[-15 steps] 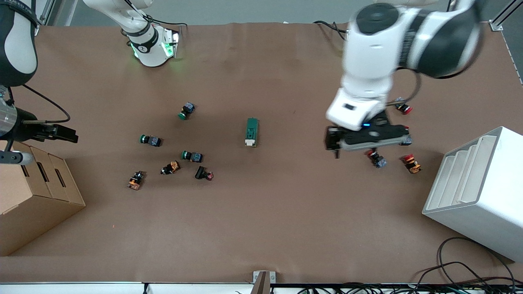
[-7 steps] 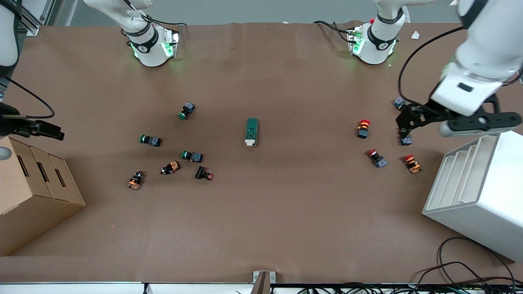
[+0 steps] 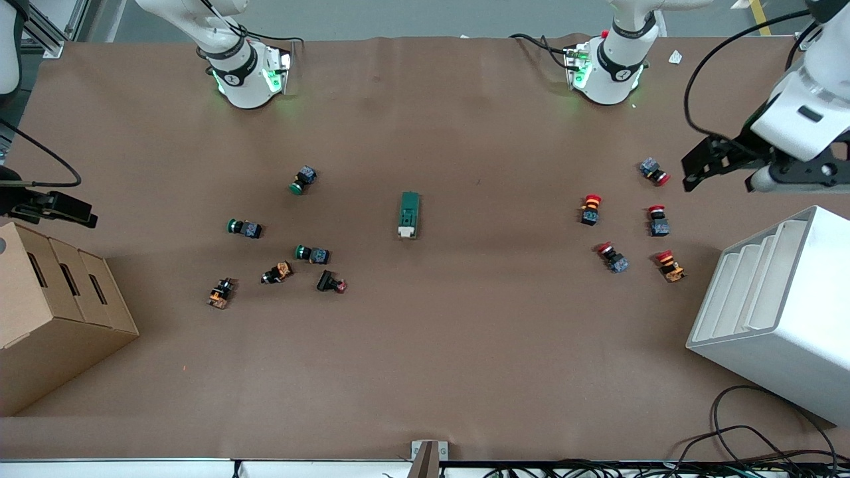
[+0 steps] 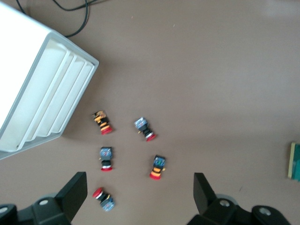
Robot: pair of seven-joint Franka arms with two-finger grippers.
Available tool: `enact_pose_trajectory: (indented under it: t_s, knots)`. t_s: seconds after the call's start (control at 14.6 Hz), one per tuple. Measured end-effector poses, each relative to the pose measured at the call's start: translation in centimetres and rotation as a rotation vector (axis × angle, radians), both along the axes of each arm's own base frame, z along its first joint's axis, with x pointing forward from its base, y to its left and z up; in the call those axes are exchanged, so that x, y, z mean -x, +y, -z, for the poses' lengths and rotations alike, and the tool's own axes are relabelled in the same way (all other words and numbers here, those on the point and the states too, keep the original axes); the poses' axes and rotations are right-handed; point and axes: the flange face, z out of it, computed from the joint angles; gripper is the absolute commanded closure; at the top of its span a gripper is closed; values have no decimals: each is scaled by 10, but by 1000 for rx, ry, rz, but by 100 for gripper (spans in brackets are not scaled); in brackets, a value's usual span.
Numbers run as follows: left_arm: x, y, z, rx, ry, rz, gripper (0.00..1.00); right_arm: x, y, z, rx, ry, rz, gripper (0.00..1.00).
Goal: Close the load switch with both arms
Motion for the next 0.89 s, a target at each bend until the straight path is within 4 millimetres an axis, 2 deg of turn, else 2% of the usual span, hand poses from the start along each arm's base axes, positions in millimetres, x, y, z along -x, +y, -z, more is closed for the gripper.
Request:
enact_pose_trajectory:
  t_s: [0.21,0.34,0.69,0.89]
  knots:
    - [26,8,3,6,19,-2,0,9,19,5,-5,80,-29,0]
    - [36,9,8,8,32,-3,0,12,22,0,-6,84,-34,0]
    - [34,8,5,9,27,-1,0,33,14,-32,-6,43,-20,0]
    - [29,7,3,9,40,-1,0,45,11,-43,-8,29,-15,0]
